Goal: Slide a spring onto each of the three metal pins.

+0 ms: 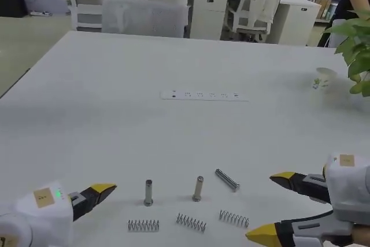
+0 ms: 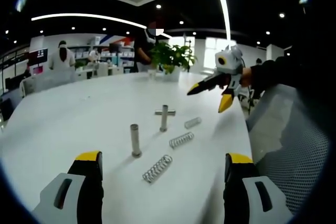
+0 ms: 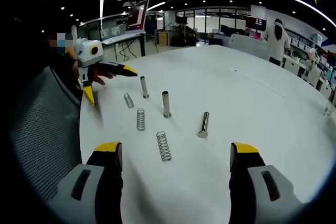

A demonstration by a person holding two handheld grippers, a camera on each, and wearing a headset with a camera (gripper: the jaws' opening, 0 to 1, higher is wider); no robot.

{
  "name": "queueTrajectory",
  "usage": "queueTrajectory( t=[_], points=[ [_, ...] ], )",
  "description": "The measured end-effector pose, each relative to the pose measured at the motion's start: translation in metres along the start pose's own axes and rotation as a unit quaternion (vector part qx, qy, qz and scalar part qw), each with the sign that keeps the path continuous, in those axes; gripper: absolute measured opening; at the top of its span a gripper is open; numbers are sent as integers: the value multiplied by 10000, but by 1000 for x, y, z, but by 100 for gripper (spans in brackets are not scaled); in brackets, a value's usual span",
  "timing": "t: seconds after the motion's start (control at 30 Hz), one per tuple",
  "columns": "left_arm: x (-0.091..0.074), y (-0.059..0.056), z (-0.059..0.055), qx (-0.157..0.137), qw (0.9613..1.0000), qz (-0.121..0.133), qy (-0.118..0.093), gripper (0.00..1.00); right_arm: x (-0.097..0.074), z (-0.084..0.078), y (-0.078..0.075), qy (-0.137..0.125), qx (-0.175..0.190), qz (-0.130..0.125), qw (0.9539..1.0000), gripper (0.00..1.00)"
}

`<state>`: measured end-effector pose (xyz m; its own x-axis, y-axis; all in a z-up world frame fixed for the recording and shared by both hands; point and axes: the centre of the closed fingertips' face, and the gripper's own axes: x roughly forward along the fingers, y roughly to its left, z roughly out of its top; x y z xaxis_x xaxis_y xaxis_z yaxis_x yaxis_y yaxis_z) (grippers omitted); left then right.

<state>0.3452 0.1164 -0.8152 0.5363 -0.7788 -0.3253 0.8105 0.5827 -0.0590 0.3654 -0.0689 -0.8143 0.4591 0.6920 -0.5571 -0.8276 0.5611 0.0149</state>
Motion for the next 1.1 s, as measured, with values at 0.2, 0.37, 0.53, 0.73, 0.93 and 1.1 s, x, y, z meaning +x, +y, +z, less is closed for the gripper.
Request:
queueTrajectory(
  t=[0.2,0.37,0.53,0.73,0.93,1.1],
  points=[
    [-1,0,0,-10,10000,45,-10,93,2,2,1,-4,-22,44,10000,84],
    [-2,0,1,-27,9999,89,-45,93,3,1,2,29,-19,72,10000,83],
    [-3,0,0,-58,9999,122,-72,92,5,3,1,67,-21,106,9999,82],
    [-4,0,0,-63,9998,145,-94,92,6,14,-7,9,-60,30,10000,79],
    [-5,2,2,-76,9997,171,-142,92,8,19,-12,48,-107,-15,9999,77],
    [-5,1,2,-81,9997,169,-175,92,10,22,-16,67,-136,-42,9999,76]
  ],
)
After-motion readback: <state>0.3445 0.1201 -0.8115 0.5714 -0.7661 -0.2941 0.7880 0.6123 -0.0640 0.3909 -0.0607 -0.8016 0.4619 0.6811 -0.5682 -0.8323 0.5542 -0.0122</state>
